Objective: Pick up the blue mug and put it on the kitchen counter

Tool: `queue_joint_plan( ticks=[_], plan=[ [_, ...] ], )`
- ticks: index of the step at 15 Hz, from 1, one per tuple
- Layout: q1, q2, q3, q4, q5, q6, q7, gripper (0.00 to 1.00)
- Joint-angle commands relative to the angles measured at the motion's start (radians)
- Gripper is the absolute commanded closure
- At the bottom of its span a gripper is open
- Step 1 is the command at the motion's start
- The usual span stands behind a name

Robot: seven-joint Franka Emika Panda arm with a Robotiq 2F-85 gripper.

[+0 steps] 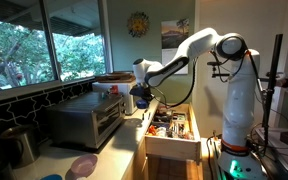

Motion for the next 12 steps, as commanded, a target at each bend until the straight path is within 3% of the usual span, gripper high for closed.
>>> queue_joint_plan(
  ticks=[1,7,12],
  plan=[
    [0.007,0.026,-0.008,-0.010,-0.007,0.040,0.024,0.99],
    [0.026,0.108,-0.011,-0.076,-0.017,0.199,0.129,0.99],
    [0.055,0.151,-0.021,-0.114,-0.049,0.256,0.226,0.99]
  ],
)
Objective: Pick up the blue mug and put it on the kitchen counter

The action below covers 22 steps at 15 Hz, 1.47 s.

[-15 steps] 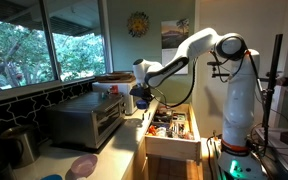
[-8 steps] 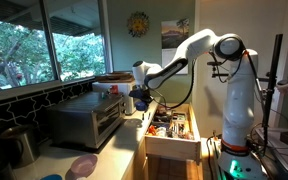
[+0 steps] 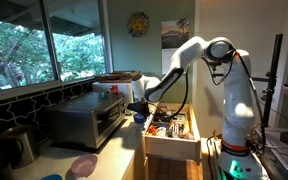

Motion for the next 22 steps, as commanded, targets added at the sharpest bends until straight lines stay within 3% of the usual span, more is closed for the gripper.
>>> queue_joint_plan(
  ticks=[1,10,11,13,20,22],
  plan=[
    [0.031,0.012,-0.023,-0.029,-0.056,0.036,0.097,0.99],
    [0.043,0.067,-0.045,0.005,-0.105,0.033,0.152,0.99],
    [0.043,0.069,-0.046,0.008,-0.099,0.032,0.144,0.70],
    [0.046,0.072,-0.049,0.018,-0.102,0.027,0.141,0.64],
    [0.068,0.030,-0.039,0.055,-0.162,0.003,0.138,0.12],
    [0.077,-0.009,-0.023,0.042,-0.117,-0.023,0.084,0.00]
  ],
)
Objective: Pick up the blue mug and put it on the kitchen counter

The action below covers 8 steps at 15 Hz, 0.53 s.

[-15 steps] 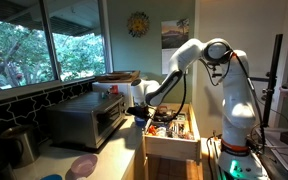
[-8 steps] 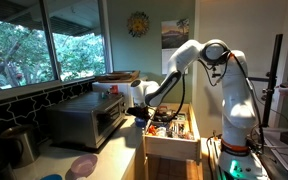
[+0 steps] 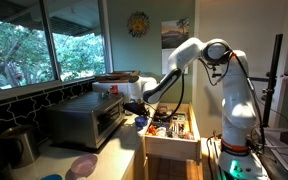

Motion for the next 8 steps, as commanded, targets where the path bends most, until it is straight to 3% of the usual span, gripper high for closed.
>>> queue_joint_plan(
  ticks=[1,3,8],
  plan=[
    [0.025,-0.086,0.020,-0.038,0.068,-0.061,-0.098,0.00],
    [0.042,-0.150,0.040,-0.065,0.097,-0.142,-0.157,0.00],
    [0.082,-0.350,0.122,-0.183,0.062,-0.145,-0.374,0.00]
  ],
)
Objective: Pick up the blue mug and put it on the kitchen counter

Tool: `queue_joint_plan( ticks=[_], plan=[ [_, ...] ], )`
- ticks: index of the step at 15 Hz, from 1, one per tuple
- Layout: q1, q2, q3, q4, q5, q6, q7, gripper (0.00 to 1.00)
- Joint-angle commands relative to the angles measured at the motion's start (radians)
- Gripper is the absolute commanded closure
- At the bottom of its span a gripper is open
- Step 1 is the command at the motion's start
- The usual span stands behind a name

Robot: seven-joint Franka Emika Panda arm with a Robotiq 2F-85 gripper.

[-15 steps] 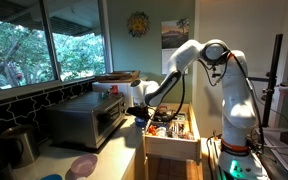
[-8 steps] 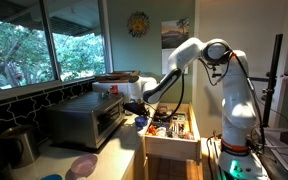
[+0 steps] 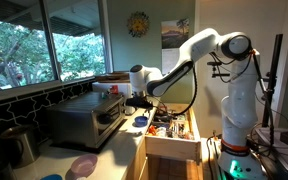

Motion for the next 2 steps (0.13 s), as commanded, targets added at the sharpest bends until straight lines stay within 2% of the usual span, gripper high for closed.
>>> queue_joint_plan(
  ticks=[1,2],
  plan=[
    [-0.007,-0.040,0.033,-0.022,0.002,-0.007,-0.039,0.00],
    [-0.005,-0.067,0.046,-0.034,0.003,-0.009,-0.046,0.00]
  ],
)
